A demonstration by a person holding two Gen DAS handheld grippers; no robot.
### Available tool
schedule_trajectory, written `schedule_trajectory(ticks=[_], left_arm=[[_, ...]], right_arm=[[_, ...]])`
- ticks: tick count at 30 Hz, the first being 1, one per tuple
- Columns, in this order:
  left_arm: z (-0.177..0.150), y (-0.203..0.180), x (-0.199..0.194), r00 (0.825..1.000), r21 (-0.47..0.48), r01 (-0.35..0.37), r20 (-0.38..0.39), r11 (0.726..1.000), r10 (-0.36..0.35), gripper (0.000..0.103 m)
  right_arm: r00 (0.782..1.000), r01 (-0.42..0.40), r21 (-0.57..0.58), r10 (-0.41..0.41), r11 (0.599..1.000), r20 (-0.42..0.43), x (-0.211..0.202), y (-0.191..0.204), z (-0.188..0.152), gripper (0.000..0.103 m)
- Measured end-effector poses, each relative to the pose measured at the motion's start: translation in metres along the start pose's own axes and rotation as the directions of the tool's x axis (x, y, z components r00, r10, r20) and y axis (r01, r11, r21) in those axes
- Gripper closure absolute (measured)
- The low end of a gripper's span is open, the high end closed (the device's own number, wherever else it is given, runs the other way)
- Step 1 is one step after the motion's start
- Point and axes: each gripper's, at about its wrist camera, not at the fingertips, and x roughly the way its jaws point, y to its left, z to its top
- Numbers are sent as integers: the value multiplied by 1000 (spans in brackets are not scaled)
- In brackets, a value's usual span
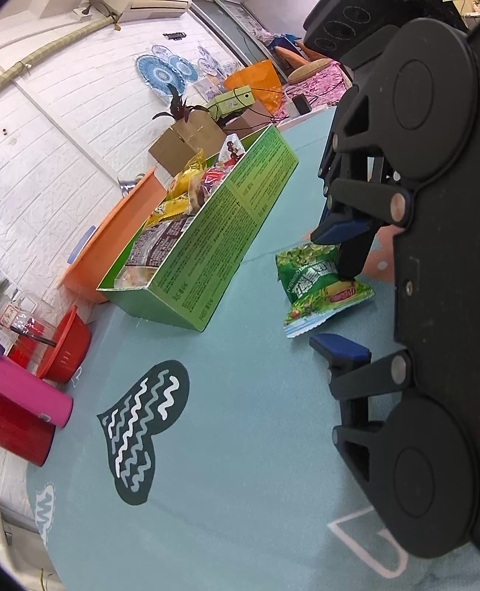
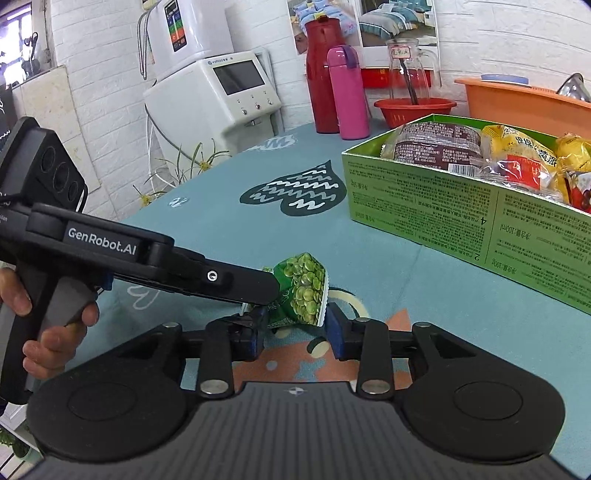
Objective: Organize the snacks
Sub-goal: 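Carry the green pea bag into the green box and open the left gripper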
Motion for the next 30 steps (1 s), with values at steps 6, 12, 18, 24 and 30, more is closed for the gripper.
schedule_trajectory(ticks=[6,12,18,24,30], left_arm=[[0,-9,6,1000,26,-9,16,1000,8,35],[15,-35,0,998,87,33,57,996,-39,35],[41,-74,9,992,174,77,83,982,-92,35],[70,-109,41,988,231,122,64,965,-140,35],[96,-136,82,984,264,159,42,951,-176,35]], right_arm=[[1000,23,-32,-23,999,0,4,3,-3,50],[993,75,-54,-70,996,95,-19,1,3,54],[970,143,-27,-134,989,205,-45,-14,20,55],[940,202,23,-200,979,276,-62,-44,35,56],[908,259,82,-271,963,319,-74,-79,47,57]])
